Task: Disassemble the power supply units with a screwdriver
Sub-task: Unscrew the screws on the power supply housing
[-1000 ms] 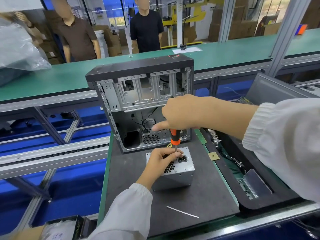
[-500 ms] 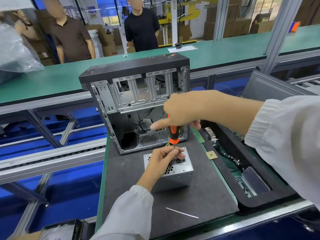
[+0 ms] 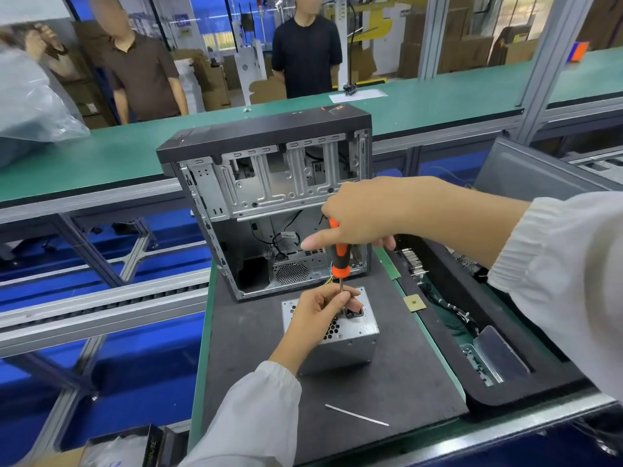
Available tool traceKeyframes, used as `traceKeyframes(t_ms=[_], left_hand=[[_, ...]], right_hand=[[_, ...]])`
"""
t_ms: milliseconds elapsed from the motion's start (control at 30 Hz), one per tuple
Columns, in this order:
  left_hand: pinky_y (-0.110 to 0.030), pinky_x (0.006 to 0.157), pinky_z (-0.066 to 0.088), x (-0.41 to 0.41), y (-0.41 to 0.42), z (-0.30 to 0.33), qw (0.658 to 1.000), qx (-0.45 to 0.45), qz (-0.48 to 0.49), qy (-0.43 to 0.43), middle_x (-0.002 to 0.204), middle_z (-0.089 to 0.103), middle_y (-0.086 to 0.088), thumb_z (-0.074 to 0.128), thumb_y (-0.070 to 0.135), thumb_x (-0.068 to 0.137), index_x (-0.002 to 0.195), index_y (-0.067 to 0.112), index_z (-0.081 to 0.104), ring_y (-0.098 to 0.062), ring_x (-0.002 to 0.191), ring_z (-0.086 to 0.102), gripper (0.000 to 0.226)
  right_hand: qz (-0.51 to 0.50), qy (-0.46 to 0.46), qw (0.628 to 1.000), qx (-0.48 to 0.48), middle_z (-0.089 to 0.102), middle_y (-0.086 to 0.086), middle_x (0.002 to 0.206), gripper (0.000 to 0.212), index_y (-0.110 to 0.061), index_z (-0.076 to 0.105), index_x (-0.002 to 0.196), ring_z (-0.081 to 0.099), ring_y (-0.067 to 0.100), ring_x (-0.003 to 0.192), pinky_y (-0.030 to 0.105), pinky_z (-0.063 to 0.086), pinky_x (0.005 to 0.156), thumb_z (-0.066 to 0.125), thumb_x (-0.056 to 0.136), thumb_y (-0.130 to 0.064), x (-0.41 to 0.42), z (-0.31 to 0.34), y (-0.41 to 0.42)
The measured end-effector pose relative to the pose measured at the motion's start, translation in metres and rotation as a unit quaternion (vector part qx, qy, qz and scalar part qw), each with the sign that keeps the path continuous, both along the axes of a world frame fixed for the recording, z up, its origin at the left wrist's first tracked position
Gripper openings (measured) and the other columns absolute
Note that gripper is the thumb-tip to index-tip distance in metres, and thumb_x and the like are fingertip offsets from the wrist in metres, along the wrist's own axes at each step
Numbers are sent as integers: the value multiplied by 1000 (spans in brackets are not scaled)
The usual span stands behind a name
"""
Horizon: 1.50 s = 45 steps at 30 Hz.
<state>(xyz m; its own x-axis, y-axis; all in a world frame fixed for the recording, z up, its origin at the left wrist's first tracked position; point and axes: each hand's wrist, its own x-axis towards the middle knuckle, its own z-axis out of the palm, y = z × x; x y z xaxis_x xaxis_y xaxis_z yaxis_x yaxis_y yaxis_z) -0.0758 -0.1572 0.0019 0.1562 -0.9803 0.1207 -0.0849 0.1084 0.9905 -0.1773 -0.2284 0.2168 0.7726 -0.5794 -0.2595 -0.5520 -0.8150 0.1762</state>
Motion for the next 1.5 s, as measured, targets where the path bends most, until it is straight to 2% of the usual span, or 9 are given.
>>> traceKeyframes(t_ms=[200, 433, 533, 733, 933, 1133, 1233, 1367, 1500], left_hand=[[-14, 73, 47, 0, 0, 1, 1000, 2, -4, -5, 90, 76, -7, 50, 9, 100, 102, 9, 71, -15, 88, 71, 21], [-16, 73, 48, 0, 0, 1, 1000, -2, -4, -1, 88, 76, -7, 50, 10, 100, 100, 13, 71, -18, 87, 71, 22], [-15, 72, 47, 1, 0, 1, 1000, -1, -4, -7, 88, 76, -7, 50, 10, 100, 100, 13, 71, -18, 88, 71, 22], [-16, 74, 49, 0, 0, 2, 1000, -5, -9, 4, 87, 75, -8, 51, 7, 100, 100, 11, 71, -19, 88, 72, 20], [-19, 75, 51, 0, 0, 1, 1000, -6, -7, 0, 87, 75, -9, 50, 7, 100, 100, 10, 71, -22, 88, 72, 21], [-14, 71, 48, 1, -2, 2, 1000, -2, -8, -1, 84, 74, -5, 49, 4, 100, 105, 2, 69, -9, 82, 70, 21], [-15, 72, 49, 0, -2, 0, 1000, 1, -6, -15, 80, 73, -2, 50, 4, 99, 104, 1, 70, -7, 79, 69, 20], [-17, 73, 49, 1, -2, 0, 1000, 2, -4, -27, 80, 73, 0, 51, 5, 99, 103, 3, 70, -9, 80, 69, 20], [-14, 73, 48, 0, 0, 0, 1000, 2, 0, -18, 85, 75, -5, 51, 6, 99, 104, 3, 70, -11, 86, 70, 20]], right_hand=[[76, 28, 993, 85, 55, -2, 83, 15, -24, 51, 109, 66, 26, 77, 36, 53, 68, 54, 94, -21, 3, 5, -10], [4, -28, 998, 49, 62, 0, 54, 66, -16, 53, 91, 65, 15, 43, 24, 49, 47, 41, 77, -80, 1, 2, -6], [21, 1, 1000, -12, 60, 3, 41, 68, -8, 53, 75, 63, 15, 43, 25, 42, 47, 32, 89, -70, 5, -6, -8], [96, 18, 988, 117, 52, -2, 89, 24, -27, 52, 113, 65, 27, 83, 38, 53, 70, 60, 91, -20, 3, 7, -13], [40, -27, 999, -7, 58, 3, 79, 65, -15, 55, 92, 62, 21, 70, 30, 43, 53, 35, 82, -77, 3, 3, -3], [87, 37, 995, 13, 52, 2, 99, 16, -19, 53, 109, 53, 19, 81, 33, 44, 68, 53, 96, -28, -2, 7, -5], [95, 59, 992, 55, 46, 0, 107, 42, -27, 46, 126, 52, 19, 86, 32, 44, 70, 65, 88, -32, -4, 13, -5], [4, -20, 1000, -10, 55, 2, 78, 71, -9, 53, 107, 61, 12, 50, 25, 43, 48, 43, 82, -75, -4, 4, 2], [-2, -33, 999, -32, 45, -3, 26, 61, -7, 45, 67, 57, 19, 43, 27, 44, 47, 34, 95, -61, 1, -8, -2]])
